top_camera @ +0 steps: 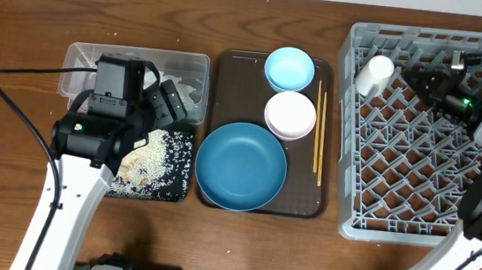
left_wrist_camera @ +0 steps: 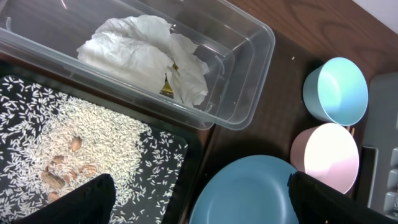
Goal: Sort waste into correct bins and load items into the dishwasher rack
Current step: 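Release the cup and move the right gripper over the pink bowl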
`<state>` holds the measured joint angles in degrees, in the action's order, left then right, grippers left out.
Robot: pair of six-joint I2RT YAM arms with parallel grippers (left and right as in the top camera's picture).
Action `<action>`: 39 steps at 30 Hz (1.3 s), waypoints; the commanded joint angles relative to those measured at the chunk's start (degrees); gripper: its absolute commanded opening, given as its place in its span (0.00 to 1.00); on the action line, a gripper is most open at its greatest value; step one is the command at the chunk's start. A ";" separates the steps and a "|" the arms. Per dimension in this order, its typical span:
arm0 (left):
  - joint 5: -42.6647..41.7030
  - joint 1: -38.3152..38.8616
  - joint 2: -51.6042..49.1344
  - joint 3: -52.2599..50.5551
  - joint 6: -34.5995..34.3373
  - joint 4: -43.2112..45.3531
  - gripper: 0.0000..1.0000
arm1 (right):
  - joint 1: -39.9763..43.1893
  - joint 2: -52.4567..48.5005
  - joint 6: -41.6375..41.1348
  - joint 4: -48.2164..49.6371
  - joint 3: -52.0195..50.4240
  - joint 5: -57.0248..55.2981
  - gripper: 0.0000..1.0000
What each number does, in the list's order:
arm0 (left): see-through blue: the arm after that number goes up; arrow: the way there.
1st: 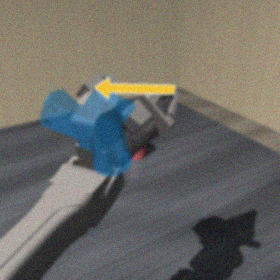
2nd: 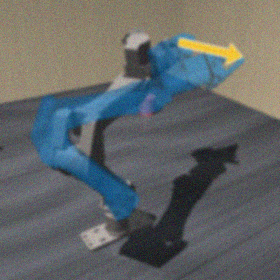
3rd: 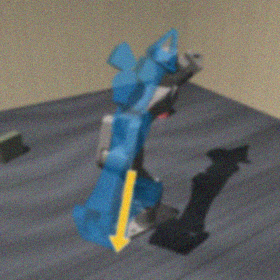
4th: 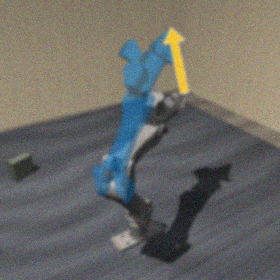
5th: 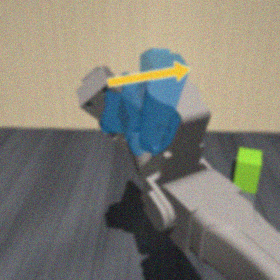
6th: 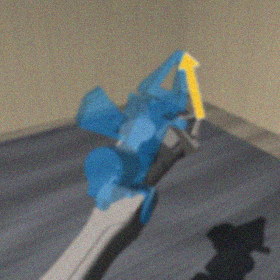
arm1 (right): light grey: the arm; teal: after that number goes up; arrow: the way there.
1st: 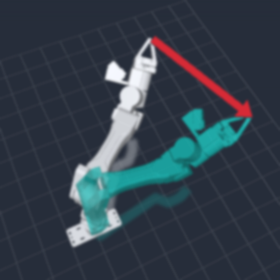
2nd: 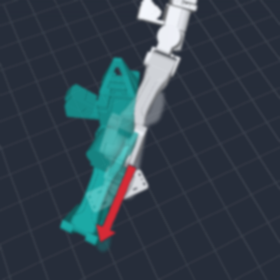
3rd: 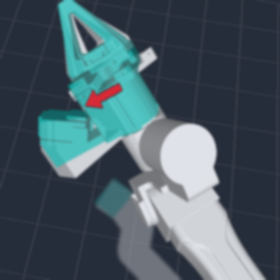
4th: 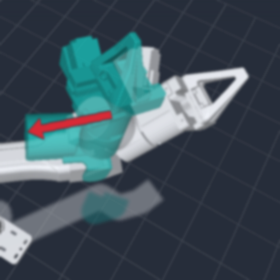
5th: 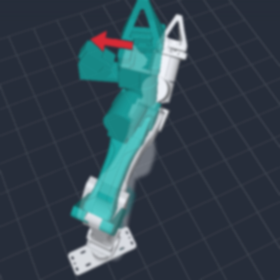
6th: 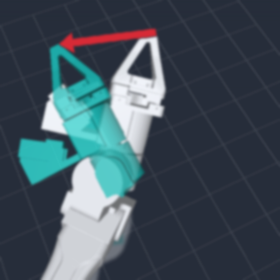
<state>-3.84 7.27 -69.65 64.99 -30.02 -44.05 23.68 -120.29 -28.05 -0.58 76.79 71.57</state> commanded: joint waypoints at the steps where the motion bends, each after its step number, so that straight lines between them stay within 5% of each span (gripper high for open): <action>1: 1.11 -0.20 0.42 1.25 0.13 -0.02 0.91 | -1.55 8.26 2.16 -2.43 0.35 -10.84 0.01; 13: 1.11 -0.20 0.42 1.25 0.13 -0.02 0.91 | -19.28 28.02 24.28 -30.62 0.35 -56.33 0.08; 25: 1.11 -0.20 0.42 1.25 0.13 -0.02 0.91 | -41.59 28.44 22.95 -42.53 0.33 -61.29 0.23; 31: 1.11 -0.20 0.42 1.25 0.13 -0.02 0.91 | -48.63 28.44 9.09 -44.22 -1.33 -63.87 0.30; 34: 1.11 -0.20 0.42 1.25 0.13 -0.02 0.91 | -50.31 28.44 6.21 -43.32 -3.17 -63.95 0.56; 36: 1.11 -0.20 0.42 1.25 0.13 0.00 0.91 | -50.36 28.41 5.18 -42.16 -4.81 -65.09 0.45; 38: 1.11 -0.20 0.42 1.25 0.13 -0.02 0.91 | -50.01 28.41 0.96 -42.12 -6.23 -70.42 0.02; 39: 1.11 -0.20 0.42 1.25 0.15 -0.02 0.91 | -49.86 28.41 -1.51 -42.10 -7.02 -73.88 0.01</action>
<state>-3.84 7.27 -69.65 64.99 -30.02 -44.05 -26.48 -91.83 -21.63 -42.72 71.57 6.17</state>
